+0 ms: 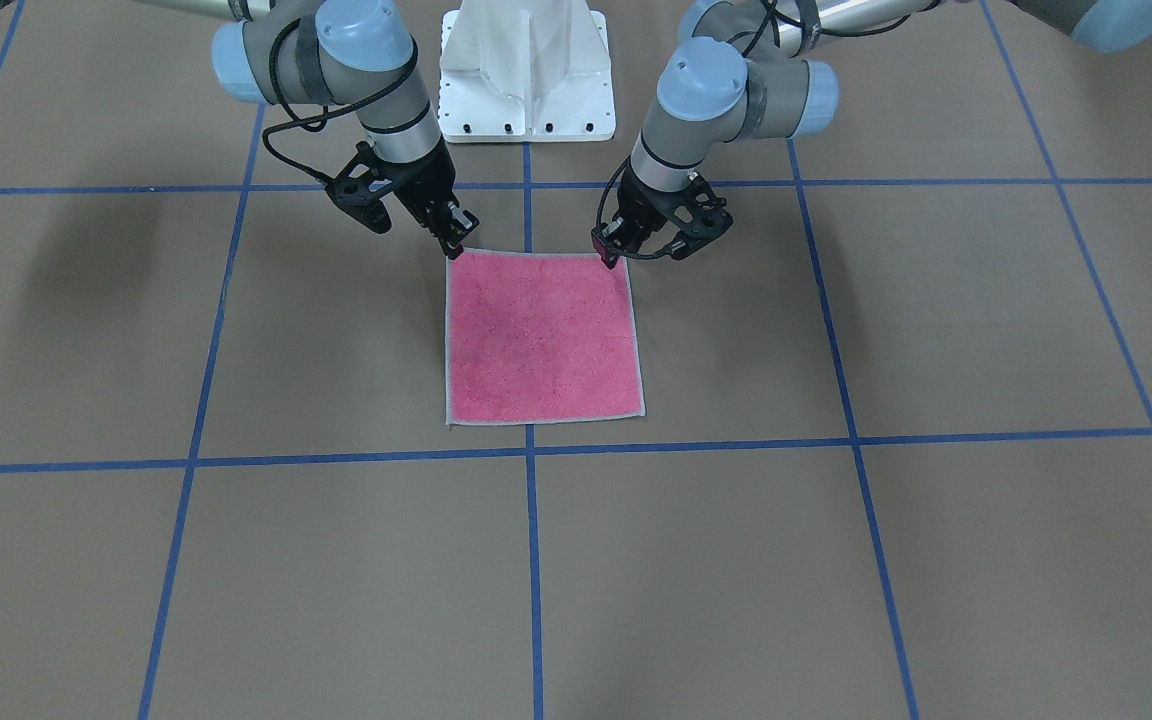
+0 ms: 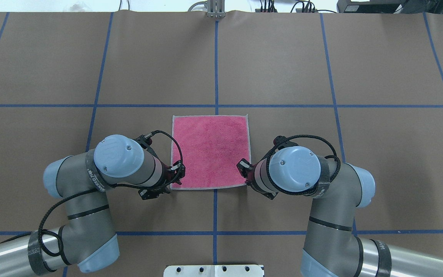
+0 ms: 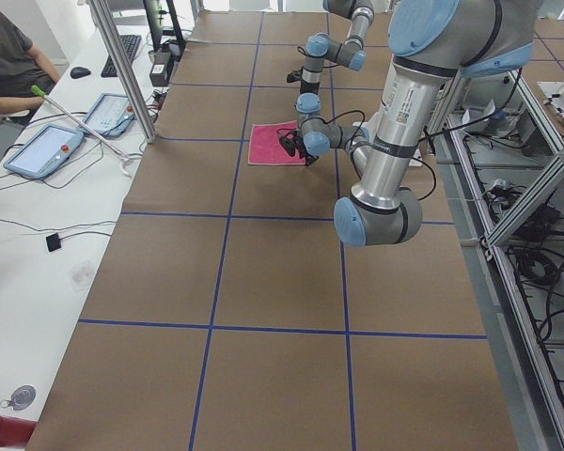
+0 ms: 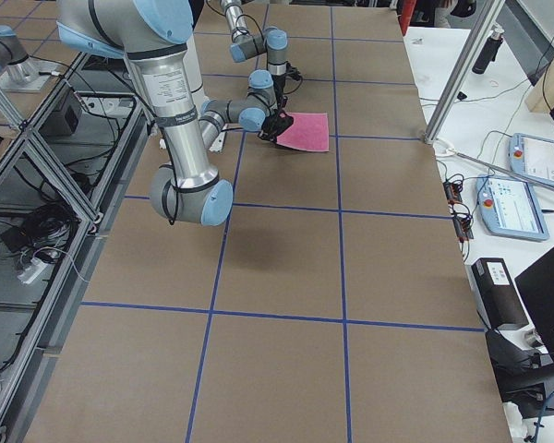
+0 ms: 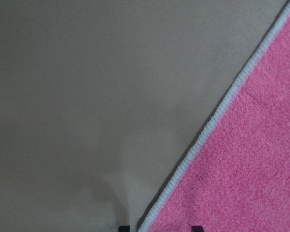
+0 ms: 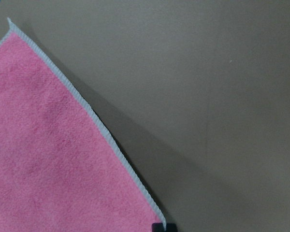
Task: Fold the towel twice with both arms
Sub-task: 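Lower the left gripper and pinch the near corner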
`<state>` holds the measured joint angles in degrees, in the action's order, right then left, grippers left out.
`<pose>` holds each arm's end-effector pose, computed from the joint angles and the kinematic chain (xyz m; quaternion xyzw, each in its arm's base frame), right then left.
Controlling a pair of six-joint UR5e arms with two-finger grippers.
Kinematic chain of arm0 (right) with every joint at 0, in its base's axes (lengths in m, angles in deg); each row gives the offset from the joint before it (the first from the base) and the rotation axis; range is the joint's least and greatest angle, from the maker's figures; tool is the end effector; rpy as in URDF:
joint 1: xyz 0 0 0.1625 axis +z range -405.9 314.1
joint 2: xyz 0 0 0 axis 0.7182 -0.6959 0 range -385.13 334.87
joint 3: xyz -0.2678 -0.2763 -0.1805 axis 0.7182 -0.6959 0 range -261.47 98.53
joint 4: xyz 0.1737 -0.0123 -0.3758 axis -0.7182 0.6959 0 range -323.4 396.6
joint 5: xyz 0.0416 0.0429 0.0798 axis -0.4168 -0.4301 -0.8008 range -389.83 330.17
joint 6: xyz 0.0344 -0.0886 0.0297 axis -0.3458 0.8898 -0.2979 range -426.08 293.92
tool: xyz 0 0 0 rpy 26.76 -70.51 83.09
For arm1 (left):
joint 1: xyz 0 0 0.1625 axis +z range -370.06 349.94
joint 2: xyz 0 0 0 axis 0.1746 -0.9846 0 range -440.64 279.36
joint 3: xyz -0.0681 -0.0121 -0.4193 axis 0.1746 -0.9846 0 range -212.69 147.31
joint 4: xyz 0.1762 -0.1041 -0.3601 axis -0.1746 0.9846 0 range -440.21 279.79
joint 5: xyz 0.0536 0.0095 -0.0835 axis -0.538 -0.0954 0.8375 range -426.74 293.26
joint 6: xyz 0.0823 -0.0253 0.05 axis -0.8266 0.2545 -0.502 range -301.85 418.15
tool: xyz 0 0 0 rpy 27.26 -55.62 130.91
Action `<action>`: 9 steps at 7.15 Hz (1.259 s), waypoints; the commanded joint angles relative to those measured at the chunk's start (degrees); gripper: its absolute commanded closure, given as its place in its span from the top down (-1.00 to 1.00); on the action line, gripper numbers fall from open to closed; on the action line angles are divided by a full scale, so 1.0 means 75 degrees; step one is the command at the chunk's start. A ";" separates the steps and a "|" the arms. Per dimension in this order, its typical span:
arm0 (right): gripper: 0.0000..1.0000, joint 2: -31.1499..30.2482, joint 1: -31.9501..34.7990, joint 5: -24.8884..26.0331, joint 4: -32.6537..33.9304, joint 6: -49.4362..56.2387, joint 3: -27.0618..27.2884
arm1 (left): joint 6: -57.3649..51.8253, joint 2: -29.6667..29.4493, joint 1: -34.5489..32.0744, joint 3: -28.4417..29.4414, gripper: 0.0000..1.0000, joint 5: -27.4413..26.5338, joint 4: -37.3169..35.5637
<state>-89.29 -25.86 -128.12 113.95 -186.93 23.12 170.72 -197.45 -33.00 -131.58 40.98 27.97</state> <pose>-0.5440 -0.3251 0.2702 -0.1064 -0.4376 0.3542 0.8196 0.5543 -0.3465 0.2883 -0.1358 0.4481 -0.2764 0.8393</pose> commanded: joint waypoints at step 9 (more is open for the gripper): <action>-1.00 0.0000 -0.0001 -0.0008 0.0000 0.0012 0.0000 | 0.0026 0.0036 0.0001 0.0002 -0.33 0.0016 -0.0021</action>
<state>-89.29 -25.86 -128.18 113.95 -186.91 23.12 170.85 -197.21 -33.00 -131.51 41.10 27.82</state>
